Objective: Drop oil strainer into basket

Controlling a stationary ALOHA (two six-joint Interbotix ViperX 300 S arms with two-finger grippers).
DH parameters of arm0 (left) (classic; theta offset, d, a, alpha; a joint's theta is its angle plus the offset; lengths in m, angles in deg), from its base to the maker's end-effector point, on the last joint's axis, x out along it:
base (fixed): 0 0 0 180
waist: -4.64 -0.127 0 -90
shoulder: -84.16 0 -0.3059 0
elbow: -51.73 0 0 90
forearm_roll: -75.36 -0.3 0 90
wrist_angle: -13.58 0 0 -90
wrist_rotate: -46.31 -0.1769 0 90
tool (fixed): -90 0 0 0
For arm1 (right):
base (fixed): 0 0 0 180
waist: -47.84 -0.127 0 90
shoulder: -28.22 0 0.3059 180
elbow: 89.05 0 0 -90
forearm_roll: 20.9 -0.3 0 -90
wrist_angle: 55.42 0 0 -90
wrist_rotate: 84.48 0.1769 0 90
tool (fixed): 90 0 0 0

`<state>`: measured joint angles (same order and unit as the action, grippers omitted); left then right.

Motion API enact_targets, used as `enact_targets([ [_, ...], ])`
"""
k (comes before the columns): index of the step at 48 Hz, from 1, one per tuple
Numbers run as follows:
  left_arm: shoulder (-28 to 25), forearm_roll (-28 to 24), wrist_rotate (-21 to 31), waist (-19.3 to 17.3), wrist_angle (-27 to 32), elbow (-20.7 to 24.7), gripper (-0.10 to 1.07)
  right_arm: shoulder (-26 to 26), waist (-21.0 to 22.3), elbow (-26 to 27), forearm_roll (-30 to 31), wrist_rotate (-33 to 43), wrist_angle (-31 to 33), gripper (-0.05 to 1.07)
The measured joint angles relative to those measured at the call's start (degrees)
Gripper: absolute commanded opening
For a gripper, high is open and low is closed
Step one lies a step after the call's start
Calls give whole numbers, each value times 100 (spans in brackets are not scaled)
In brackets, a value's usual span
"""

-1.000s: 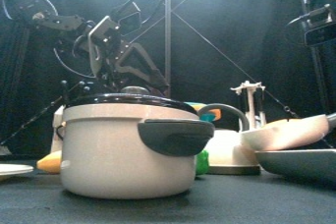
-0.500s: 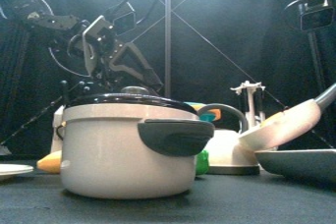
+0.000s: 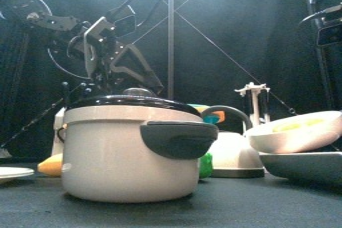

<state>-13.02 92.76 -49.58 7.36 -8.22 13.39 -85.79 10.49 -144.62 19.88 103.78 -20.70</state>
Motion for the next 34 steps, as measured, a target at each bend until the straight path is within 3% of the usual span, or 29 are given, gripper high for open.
enact_targets([
  [12, 0, 9, 0, -9, 0, 0, 82, 158, 343, -220, -18, -26, -677, 30],
  [25, 0, 9, 9, -9, 0, -26, 82, 290, 483, -264, -44, -35, -896, 65],
  [34, -9, 9, 9, -9, -9, -26, 82, 308, 624, -264, -9, -53, -870, 78],
])
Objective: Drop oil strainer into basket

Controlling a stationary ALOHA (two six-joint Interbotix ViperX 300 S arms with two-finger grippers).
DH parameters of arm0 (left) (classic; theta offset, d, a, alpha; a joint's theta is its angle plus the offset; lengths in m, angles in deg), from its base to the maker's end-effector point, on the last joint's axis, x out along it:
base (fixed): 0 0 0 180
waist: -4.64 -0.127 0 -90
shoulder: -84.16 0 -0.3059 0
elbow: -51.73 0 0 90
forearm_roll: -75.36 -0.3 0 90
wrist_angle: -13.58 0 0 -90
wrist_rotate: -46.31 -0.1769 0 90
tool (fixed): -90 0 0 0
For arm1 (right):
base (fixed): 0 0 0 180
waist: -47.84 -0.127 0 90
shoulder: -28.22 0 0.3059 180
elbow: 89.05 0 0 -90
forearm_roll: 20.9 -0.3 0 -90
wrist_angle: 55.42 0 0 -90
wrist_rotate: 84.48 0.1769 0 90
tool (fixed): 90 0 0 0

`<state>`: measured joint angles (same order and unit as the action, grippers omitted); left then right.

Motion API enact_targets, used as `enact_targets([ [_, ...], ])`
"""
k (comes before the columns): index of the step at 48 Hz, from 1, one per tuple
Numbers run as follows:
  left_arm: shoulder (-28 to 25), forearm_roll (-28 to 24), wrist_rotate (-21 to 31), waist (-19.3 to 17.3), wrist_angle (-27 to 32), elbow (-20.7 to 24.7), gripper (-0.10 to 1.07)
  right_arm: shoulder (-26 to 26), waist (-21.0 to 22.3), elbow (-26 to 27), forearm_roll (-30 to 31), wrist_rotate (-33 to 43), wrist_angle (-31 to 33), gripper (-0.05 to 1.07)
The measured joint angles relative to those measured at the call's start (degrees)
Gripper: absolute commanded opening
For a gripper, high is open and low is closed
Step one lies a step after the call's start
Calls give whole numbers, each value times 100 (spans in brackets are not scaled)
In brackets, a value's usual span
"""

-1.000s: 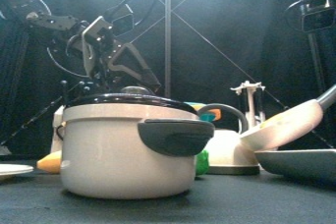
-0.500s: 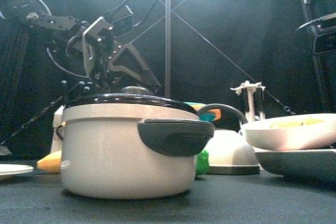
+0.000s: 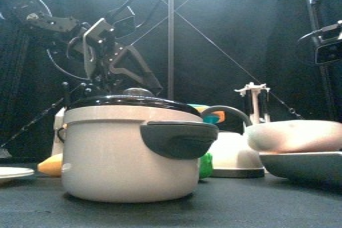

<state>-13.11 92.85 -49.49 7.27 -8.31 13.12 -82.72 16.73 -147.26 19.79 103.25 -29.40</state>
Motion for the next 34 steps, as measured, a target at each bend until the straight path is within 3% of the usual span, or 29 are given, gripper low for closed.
enact_targets([
  [34, -9, 0, 0, 9, -44, -44, 82, 229, 536, 158, 703, -26, -343, 79],
])
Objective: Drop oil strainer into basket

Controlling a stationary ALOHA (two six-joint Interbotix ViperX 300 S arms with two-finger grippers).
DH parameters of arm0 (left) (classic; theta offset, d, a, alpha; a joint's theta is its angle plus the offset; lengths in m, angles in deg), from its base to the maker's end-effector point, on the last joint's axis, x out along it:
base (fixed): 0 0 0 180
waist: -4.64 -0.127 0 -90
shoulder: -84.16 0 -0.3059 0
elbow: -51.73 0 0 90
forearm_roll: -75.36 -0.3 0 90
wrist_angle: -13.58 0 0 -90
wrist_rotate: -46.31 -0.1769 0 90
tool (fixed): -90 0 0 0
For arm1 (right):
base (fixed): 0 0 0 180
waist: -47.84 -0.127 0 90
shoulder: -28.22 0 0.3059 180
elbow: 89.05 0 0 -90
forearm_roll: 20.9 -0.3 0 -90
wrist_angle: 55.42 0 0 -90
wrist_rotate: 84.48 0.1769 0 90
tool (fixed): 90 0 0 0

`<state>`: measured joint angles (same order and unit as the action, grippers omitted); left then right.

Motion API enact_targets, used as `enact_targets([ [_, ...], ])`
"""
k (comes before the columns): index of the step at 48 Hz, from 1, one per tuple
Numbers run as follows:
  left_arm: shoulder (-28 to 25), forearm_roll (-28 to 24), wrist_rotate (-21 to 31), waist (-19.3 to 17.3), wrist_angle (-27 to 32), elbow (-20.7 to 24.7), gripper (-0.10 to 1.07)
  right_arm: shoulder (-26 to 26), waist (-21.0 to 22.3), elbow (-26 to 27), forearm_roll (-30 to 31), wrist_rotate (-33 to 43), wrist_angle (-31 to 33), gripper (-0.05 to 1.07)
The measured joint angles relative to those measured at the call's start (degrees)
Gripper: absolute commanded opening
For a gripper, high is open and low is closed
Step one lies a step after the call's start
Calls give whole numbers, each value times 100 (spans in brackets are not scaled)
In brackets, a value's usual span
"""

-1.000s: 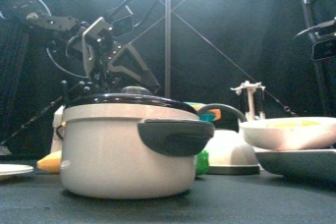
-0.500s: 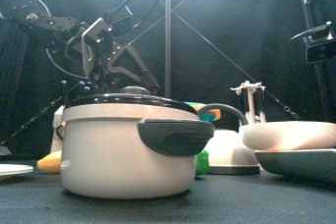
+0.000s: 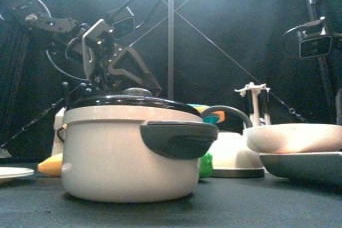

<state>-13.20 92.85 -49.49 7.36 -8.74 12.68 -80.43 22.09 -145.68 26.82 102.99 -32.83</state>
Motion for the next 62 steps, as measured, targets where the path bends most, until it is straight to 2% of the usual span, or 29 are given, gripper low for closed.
enact_targets([
  [33, -35, 9, 0, 0, 0, 0, 82, 659, 88, 114, 70, 0, -281, 80],
  [47, -53, 0, 0, 9, -9, 0, 82, 668, 141, 176, 70, -9, -299, 102],
  [62, -53, 0, 0, 0, -9, 0, 82, 721, 325, 211, 158, 0, -272, 102],
])
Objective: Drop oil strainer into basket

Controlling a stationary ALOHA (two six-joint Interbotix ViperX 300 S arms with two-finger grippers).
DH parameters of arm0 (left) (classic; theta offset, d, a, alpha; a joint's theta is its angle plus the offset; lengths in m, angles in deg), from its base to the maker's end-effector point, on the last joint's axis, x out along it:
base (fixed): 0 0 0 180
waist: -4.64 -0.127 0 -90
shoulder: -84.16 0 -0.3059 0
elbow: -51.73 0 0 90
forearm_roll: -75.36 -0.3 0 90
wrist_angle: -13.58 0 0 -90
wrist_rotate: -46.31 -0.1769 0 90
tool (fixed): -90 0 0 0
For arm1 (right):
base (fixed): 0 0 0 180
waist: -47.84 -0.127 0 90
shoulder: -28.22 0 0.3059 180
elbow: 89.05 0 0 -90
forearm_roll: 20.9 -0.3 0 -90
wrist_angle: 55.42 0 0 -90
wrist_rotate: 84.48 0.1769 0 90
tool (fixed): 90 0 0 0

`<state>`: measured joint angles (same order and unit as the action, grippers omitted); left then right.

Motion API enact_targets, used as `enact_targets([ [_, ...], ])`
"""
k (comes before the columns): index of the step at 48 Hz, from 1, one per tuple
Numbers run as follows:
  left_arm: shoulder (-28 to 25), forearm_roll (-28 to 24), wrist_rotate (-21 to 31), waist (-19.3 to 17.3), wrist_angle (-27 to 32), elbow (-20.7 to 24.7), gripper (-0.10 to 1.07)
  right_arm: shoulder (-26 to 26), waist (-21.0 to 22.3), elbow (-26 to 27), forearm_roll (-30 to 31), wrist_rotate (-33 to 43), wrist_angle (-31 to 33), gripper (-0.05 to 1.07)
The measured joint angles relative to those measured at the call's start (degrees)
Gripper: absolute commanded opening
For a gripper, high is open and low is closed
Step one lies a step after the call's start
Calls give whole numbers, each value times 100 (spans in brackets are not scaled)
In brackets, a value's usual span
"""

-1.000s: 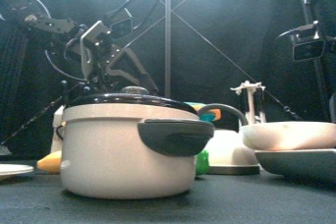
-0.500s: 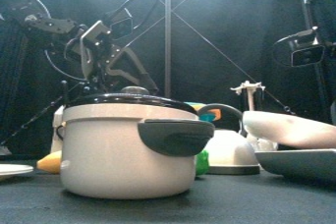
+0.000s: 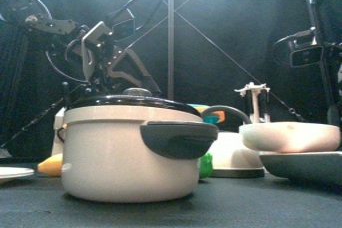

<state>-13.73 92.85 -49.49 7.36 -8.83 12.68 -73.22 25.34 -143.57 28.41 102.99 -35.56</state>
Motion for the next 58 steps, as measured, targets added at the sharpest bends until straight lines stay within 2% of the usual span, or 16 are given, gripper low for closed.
enact_targets([
  [7, 0, 9, 0, 9, 9, 0, 82, 26, 0, 0, 9, -9, 18, 95],
  [24, 0, 9, 0, 9, 9, -18, 82, 18, 18, -18, -79, -9, 70, 46],
  [31, 0, 0, 0, 9, 9, -18, 82, -114, -9, -44, -97, -9, 79, 34],
  [36, 0, 0, 0, 9, 9, -9, 82, -281, -9, -88, -105, -9, 79, 28],
  [50, 26, 9, 0, 9, 0, -97, 82, -958, -114, -132, 9, -9, 149, 28],
  [58, 167, 9, 0, 9, 0, -220, 82, -1151, -123, -149, 141, 18, 167, 27],
])
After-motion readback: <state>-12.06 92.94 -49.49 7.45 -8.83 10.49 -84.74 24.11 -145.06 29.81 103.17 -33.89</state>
